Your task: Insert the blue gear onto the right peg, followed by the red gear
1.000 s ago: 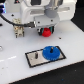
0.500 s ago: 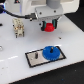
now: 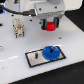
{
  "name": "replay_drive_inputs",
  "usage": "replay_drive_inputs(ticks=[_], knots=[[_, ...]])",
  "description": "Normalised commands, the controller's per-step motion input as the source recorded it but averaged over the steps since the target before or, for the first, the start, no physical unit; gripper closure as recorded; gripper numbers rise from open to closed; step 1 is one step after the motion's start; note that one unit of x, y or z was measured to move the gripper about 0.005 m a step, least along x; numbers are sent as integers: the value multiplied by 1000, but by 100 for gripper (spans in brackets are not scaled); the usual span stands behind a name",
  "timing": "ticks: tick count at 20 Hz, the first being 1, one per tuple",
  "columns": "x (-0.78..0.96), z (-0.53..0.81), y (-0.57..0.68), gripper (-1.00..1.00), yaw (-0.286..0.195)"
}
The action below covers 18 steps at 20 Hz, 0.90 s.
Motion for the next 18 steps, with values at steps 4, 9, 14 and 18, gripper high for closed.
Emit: replay_drive_inputs(ticks=[4,9,14,18], knots=[[774,302,-43,100,0],[782,250,-75,100,0],[771,197,-107,100,0],[725,142,-87,100,0]])
